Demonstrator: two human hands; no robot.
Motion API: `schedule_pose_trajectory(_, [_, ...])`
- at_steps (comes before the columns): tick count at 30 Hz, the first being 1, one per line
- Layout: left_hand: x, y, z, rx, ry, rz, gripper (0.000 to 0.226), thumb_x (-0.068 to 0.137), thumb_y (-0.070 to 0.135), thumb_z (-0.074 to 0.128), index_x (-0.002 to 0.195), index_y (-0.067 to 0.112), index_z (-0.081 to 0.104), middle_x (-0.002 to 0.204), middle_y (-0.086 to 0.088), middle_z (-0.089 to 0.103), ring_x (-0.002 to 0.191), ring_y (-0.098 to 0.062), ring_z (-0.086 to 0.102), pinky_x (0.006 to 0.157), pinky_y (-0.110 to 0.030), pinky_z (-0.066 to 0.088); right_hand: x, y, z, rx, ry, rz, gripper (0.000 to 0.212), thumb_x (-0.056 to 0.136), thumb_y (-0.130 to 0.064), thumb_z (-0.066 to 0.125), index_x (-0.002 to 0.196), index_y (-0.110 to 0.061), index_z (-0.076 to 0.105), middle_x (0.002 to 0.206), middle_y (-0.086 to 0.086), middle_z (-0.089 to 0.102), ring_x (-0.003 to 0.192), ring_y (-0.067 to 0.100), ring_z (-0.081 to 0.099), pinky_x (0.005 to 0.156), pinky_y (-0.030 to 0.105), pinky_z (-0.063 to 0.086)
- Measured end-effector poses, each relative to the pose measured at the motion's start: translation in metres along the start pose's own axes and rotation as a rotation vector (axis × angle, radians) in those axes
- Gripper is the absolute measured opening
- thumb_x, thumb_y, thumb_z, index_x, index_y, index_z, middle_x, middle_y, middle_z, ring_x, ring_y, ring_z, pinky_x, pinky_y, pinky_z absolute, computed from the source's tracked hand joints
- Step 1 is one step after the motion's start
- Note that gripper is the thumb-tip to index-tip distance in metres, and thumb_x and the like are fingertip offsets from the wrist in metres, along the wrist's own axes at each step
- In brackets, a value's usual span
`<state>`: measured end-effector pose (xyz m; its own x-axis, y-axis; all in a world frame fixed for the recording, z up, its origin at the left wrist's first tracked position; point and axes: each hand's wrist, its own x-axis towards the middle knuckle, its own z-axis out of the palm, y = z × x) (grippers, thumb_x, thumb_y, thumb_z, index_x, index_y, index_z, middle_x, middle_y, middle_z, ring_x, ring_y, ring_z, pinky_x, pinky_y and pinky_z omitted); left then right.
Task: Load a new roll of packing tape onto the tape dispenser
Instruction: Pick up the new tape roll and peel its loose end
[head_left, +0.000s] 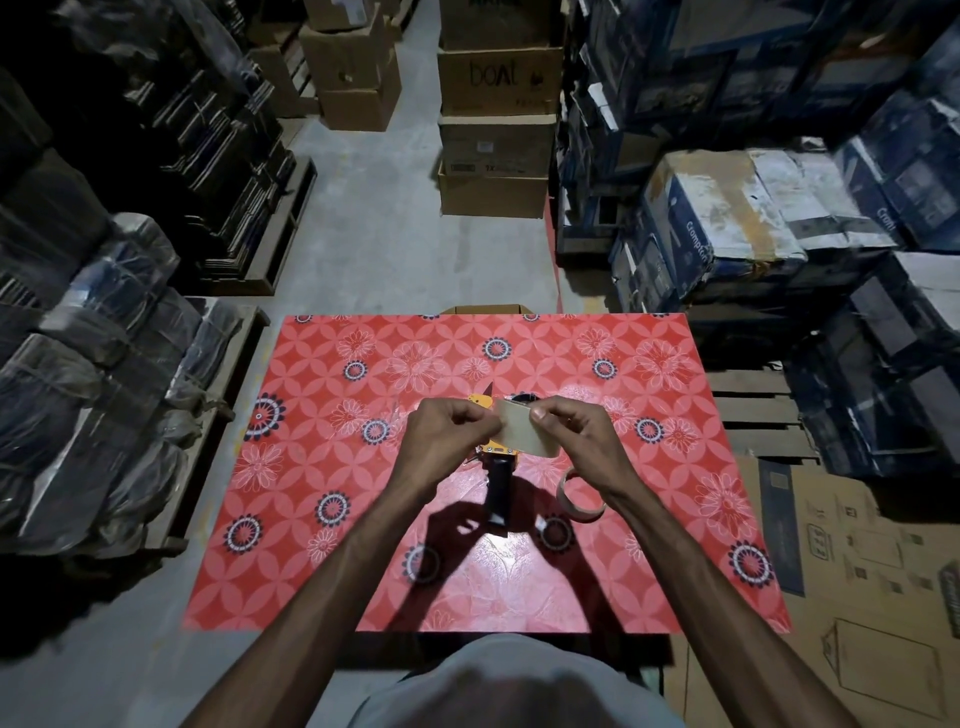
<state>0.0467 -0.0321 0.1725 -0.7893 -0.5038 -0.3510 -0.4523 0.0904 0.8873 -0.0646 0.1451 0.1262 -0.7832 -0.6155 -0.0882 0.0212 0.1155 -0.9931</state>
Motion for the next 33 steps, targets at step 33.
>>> schedule_pose_trajectory(33, [-0.005,-0.005,0.028,0.247,0.165,0.092,0.011,0.086,0.020,0.087,0.077,0.015,0.085,0.061,0.016,0.069,0.051,0.009,0.062,0.055,-0.008,0.043,-0.005,0.006,0.003,-0.161,0.080,-0.104,0.013,0.098,-0.017,0.073,0.107,-0.020,0.082,0.107,-0.009,0.078,0.098,-0.006,0.068,0.080,0.008,0.047])
